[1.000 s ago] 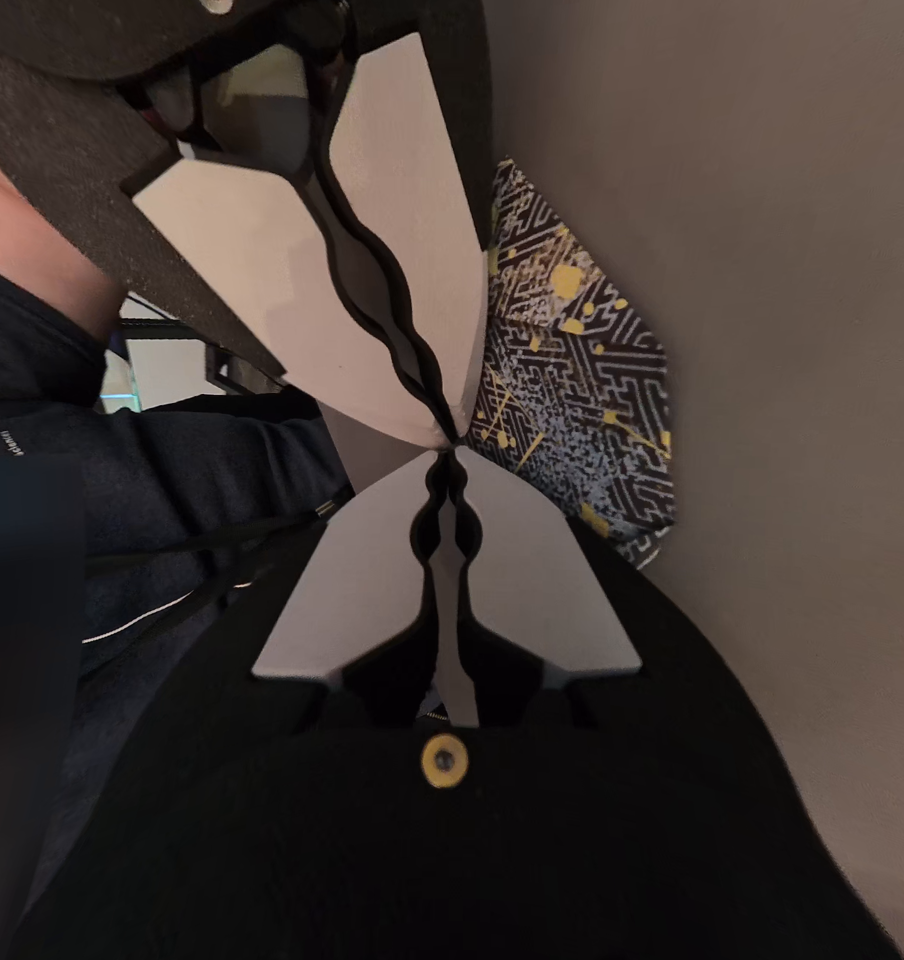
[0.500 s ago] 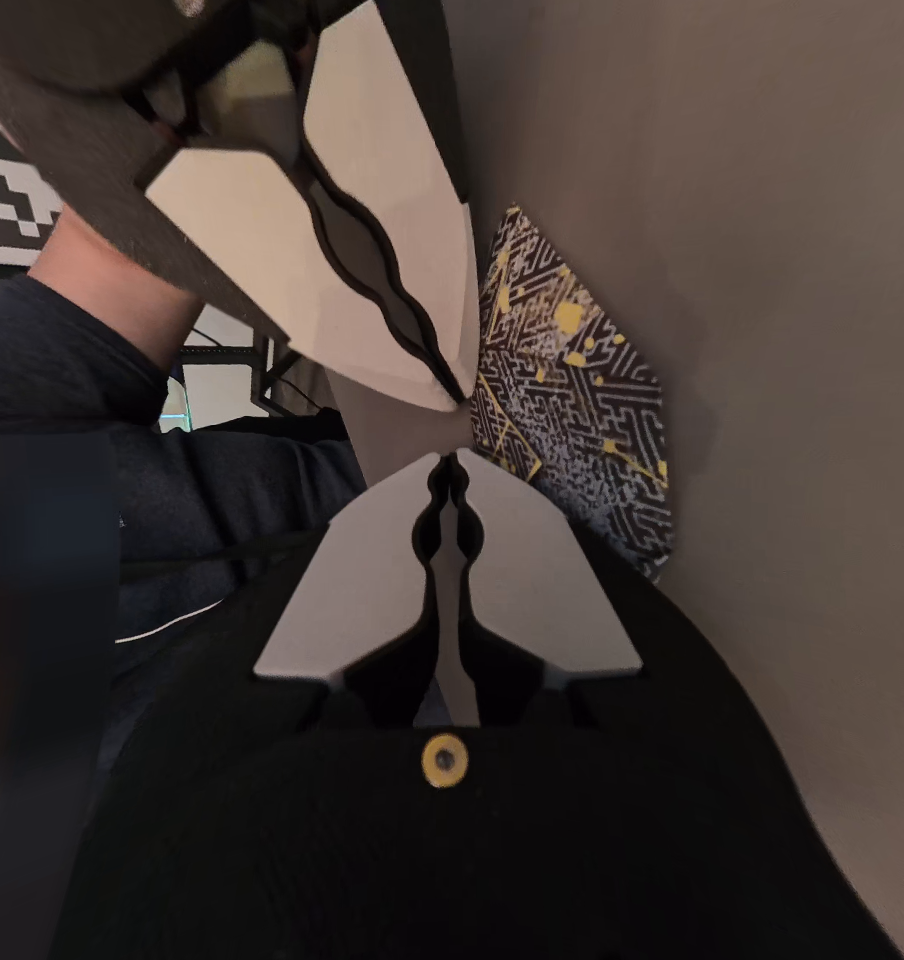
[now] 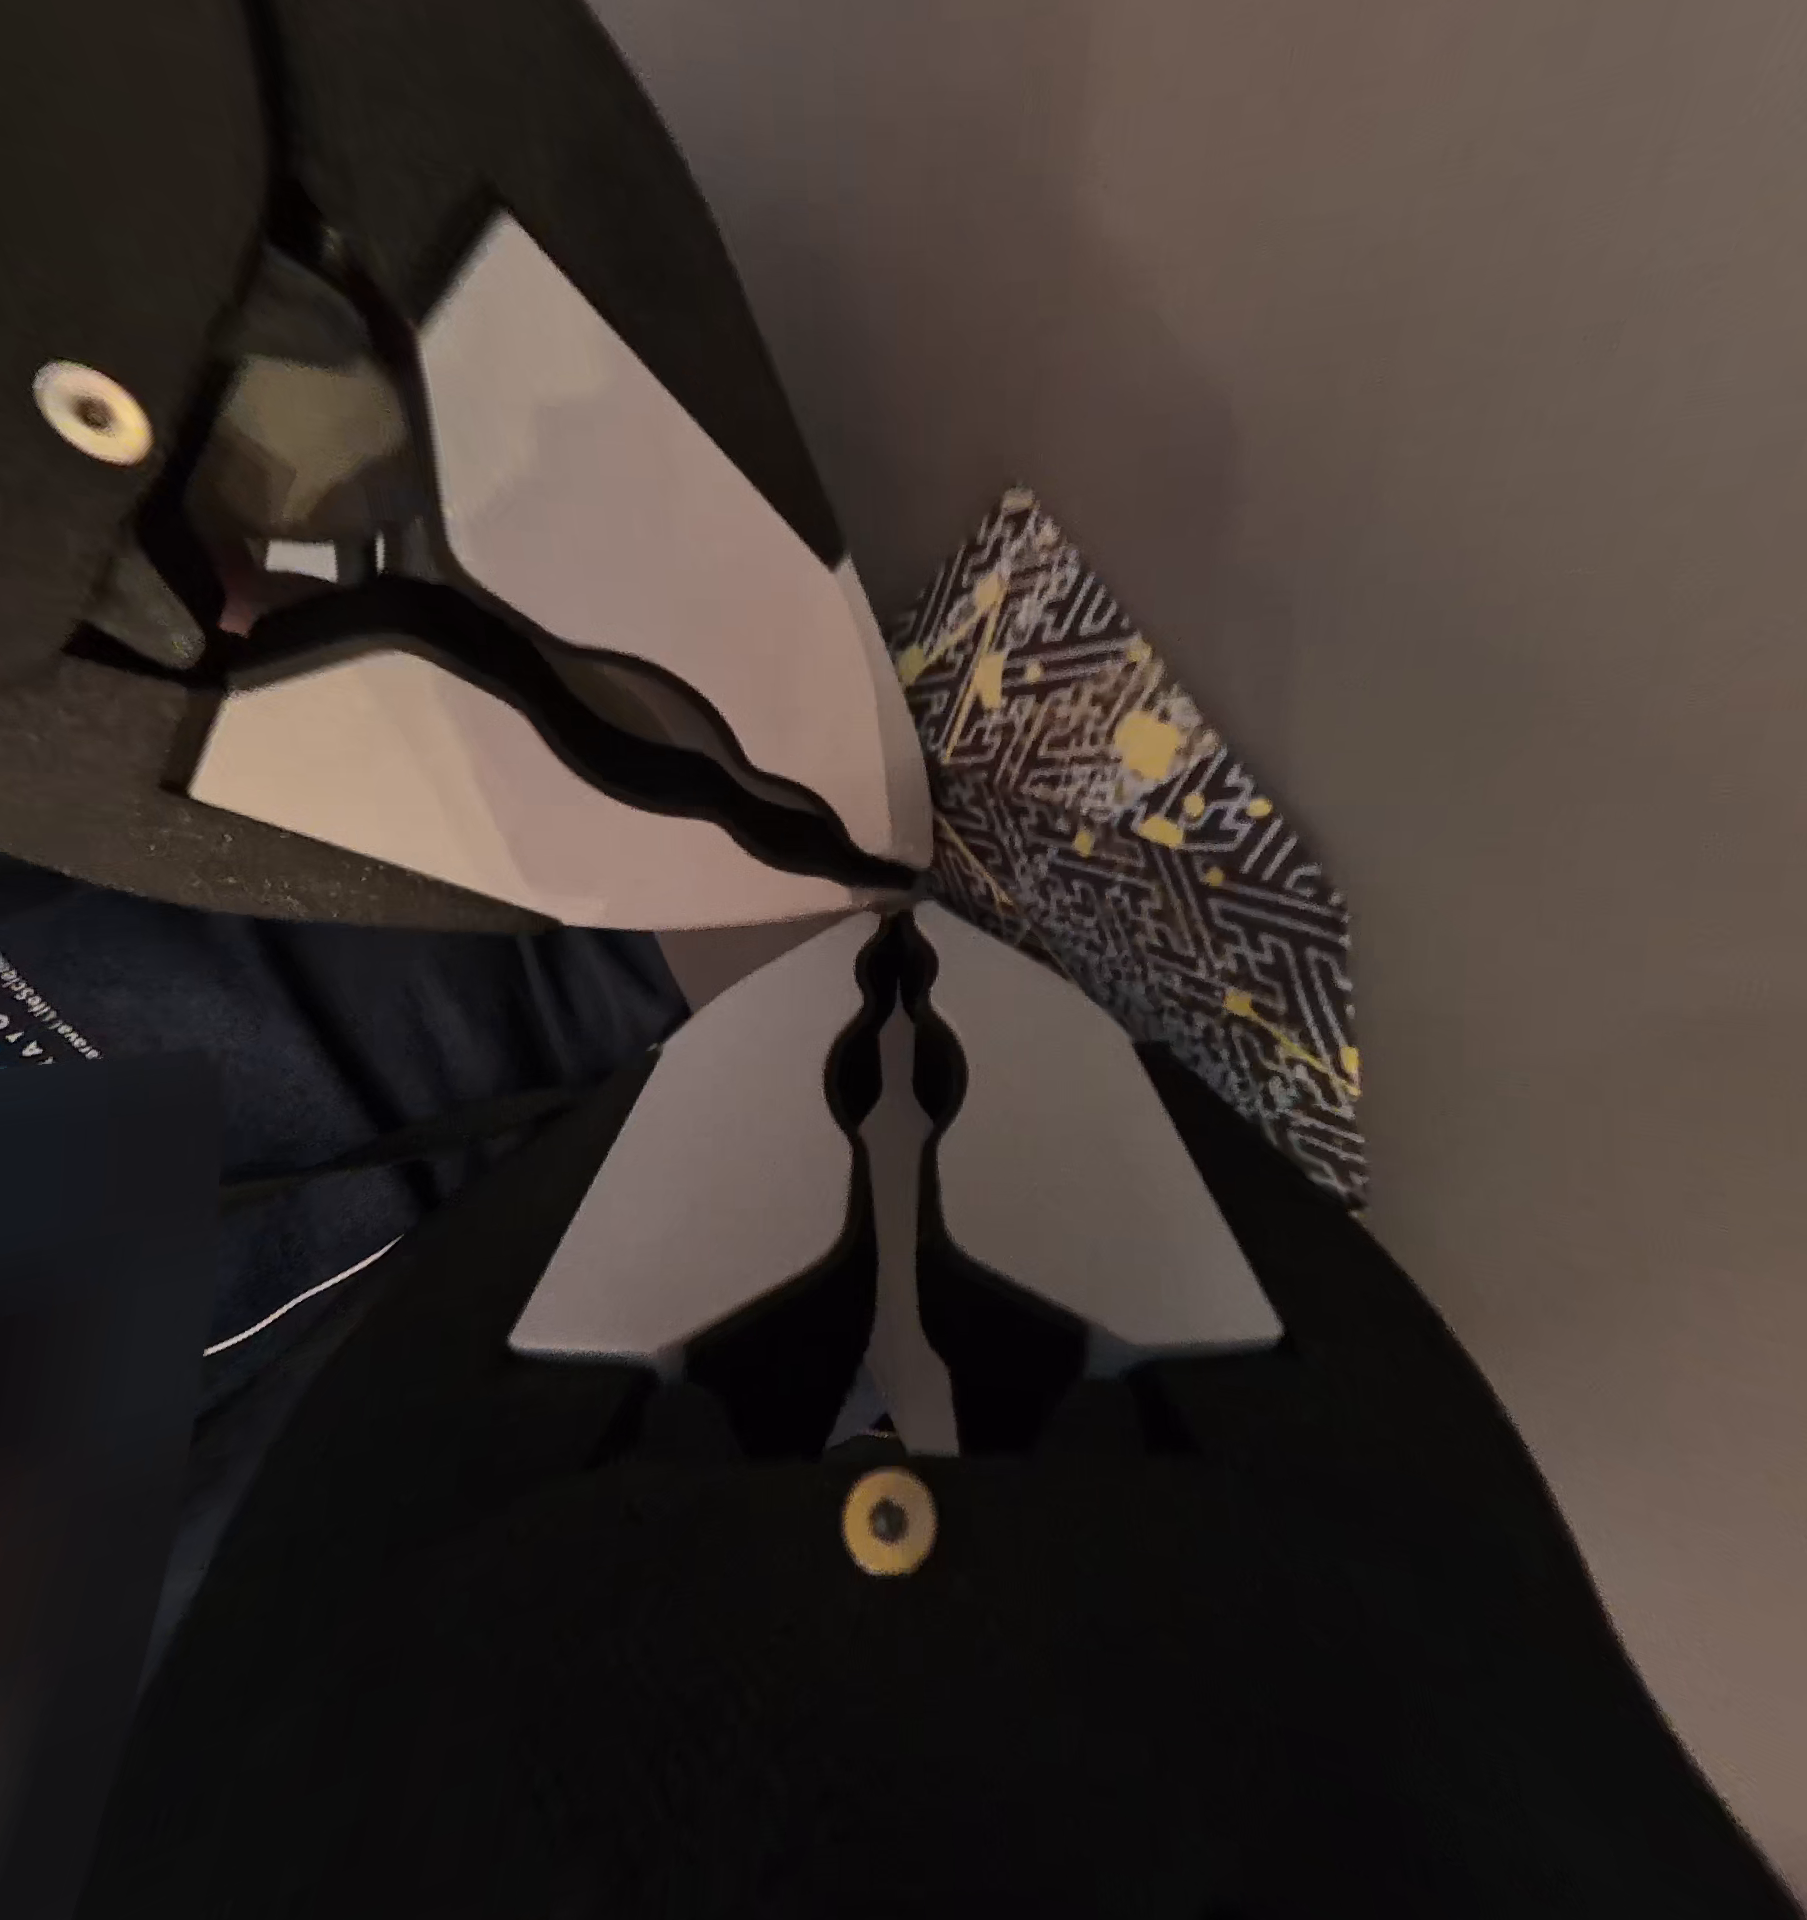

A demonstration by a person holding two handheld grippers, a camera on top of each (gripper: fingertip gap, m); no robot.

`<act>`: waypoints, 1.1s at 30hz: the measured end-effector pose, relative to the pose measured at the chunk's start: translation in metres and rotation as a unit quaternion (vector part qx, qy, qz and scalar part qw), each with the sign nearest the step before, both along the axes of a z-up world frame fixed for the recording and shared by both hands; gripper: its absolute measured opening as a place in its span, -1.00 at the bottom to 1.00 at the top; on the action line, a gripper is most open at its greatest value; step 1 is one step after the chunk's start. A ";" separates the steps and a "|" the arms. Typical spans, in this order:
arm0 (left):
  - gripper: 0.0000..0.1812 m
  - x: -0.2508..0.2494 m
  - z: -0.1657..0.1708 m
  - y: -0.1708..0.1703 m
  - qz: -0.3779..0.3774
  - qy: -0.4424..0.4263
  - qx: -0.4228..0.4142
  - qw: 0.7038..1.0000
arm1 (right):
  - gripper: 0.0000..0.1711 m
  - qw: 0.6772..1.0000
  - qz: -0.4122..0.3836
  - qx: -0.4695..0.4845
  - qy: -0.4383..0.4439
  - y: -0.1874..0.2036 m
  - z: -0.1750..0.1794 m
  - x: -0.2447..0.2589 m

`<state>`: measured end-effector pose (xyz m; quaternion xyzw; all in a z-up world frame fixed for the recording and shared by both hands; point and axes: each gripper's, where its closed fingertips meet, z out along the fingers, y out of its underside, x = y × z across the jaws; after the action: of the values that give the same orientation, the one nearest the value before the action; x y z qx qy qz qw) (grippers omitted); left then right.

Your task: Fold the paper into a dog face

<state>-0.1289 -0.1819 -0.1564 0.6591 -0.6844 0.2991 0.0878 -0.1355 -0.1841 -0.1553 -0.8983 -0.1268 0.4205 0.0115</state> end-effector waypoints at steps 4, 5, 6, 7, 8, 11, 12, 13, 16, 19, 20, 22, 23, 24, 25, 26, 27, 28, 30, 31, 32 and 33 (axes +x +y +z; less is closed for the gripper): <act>-1.00 0.000 0.000 0.000 0.009 -0.005 -0.023 1.000 | -0.98 0.999 -0.011 -0.012 0.033 -0.001 0.000 0.000; -1.00 0.000 0.000 0.000 0.010 -0.006 -0.026 1.000 | -0.98 0.999 -0.010 -0.012 0.038 -0.001 0.001 0.001; -1.00 0.000 0.000 0.000 0.011 -0.006 -0.027 1.000 | -0.98 0.999 -0.008 -0.012 0.036 -0.003 0.001 0.002; -1.00 0.000 0.000 0.000 0.012 -0.005 -0.027 1.000 | -0.98 0.999 -0.004 -0.013 0.030 -0.005 0.000 0.003; -1.00 0.000 0.000 0.000 0.011 -0.002 -0.025 1.000 | -0.98 1.000 0.000 -0.014 0.023 -0.007 0.000 0.005; -1.00 0.000 0.000 0.001 0.009 0.004 -0.019 1.000 | -0.97 1.000 0.002 -0.016 0.012 -0.011 -0.001 0.007; -0.99 0.000 0.000 0.001 0.008 0.005 -0.018 1.000 | -0.97 1.000 0.003 -0.018 0.010 -0.012 -0.001 0.008; -0.99 0.000 0.000 0.001 0.008 0.006 -0.018 1.000 | -0.97 1.000 0.003 -0.019 0.008 -0.013 -0.001 0.009; -1.00 0.000 0.000 0.001 0.011 0.006 -0.020 1.000 | -0.97 1.000 0.001 -0.017 0.006 -0.014 -0.001 0.009; -0.99 0.000 0.000 0.001 0.014 0.005 -0.024 1.000 | -0.97 1.000 0.001 -0.017 0.007 -0.015 -0.001 0.010; -0.99 0.000 0.000 0.001 0.013 0.005 -0.024 1.000 | -0.97 1.000 0.001 -0.019 0.007 -0.016 -0.001 0.011; -0.99 0.000 0.000 0.001 0.013 0.006 -0.023 1.000 | -0.97 1.000 0.003 -0.024 0.006 -0.019 -0.001 0.012; -1.00 0.000 0.000 0.001 0.012 0.006 -0.022 1.000 | -0.97 1.000 0.004 -0.027 0.008 -0.021 -0.001 0.013; -0.99 0.000 0.000 0.001 0.012 0.006 -0.021 1.000 | -0.97 1.000 0.003 -0.030 0.009 -0.023 -0.001 0.014; -0.99 0.000 0.000 0.001 0.012 0.007 -0.021 1.000 | -0.97 0.999 0.003 -0.033 0.011 -0.025 -0.001 0.015; -0.99 0.000 0.000 0.001 0.011 0.007 -0.022 1.000 | -0.97 0.999 0.004 -0.036 0.011 -0.027 -0.001 0.016; -0.99 0.000 0.000 0.001 0.011 0.007 -0.022 1.000 | -0.97 0.999 0.005 -0.038 0.010 -0.029 -0.001 0.017; -0.99 0.000 0.000 0.001 0.012 0.007 -0.023 1.000 | -0.97 0.999 0.006 -0.040 0.009 -0.031 -0.001 0.018; -0.99 0.000 0.000 0.001 0.012 0.007 -0.023 1.000 | -0.97 0.999 0.006 -0.042 0.009 -0.034 -0.001 0.019; -0.99 0.000 0.000 0.001 0.012 0.006 -0.023 1.000 | -0.97 0.999 0.006 -0.043 0.010 -0.036 -0.001 0.020; -0.99 0.000 0.000 0.001 0.012 0.006 -0.023 1.000 | -0.97 0.999 0.006 -0.044 0.012 -0.037 -0.001 0.021; -0.99 0.000 0.000 0.001 0.012 0.006 -0.023 1.000 | -0.98 0.999 0.005 -0.041 0.016 -0.037 -0.001 0.021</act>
<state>-0.1290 -0.1814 -0.1567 0.6670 -0.6687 0.3118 0.1037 -0.1143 -0.2213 -0.1567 -0.8908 -0.1132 0.4393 -0.0257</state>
